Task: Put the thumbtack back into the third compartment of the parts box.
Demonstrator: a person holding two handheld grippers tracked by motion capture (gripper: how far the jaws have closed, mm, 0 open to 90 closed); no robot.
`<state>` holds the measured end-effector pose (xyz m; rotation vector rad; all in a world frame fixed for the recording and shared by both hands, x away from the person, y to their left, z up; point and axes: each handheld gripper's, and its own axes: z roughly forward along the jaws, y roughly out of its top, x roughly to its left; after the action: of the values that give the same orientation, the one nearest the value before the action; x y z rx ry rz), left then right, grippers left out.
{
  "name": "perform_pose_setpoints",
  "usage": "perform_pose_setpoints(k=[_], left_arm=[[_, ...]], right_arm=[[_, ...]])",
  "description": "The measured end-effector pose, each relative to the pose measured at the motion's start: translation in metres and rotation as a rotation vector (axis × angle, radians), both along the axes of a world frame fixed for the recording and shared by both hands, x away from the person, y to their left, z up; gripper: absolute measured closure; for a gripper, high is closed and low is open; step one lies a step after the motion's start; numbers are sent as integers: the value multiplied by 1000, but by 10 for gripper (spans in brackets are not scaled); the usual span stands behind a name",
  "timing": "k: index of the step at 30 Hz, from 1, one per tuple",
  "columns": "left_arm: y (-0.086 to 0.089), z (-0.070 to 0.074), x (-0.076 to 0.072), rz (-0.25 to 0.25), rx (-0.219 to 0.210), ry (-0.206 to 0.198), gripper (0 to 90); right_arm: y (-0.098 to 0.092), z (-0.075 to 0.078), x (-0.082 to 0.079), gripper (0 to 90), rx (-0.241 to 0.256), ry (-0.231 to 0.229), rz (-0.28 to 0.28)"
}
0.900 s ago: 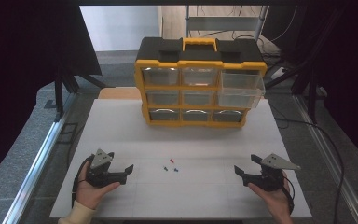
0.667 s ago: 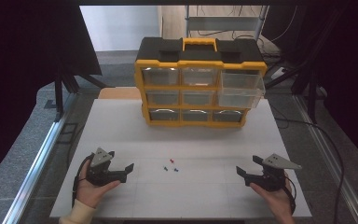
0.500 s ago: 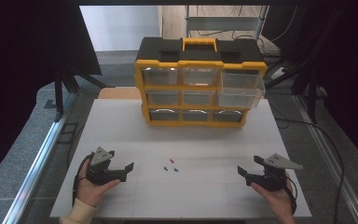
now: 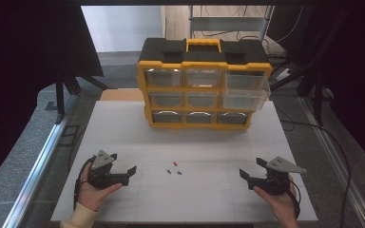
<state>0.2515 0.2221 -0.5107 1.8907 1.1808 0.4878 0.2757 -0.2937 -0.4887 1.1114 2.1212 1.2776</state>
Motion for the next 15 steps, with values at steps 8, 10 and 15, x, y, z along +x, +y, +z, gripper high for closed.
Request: perform_pose_setpoints(k=[8, 10, 15], left_arm=[[0, 0, 0, 1, 3, -1, 96], [0, 0, 0, 1, 4, -3, 96], [-1, 0, 0, 1, 7, -2, 95]], right_arm=[[13, 6, 5, 189, 13, -18, 33], [18, 7, 7, 189, 8, -19, 47], [30, 11, 11, 193, 20, -20, 75]])
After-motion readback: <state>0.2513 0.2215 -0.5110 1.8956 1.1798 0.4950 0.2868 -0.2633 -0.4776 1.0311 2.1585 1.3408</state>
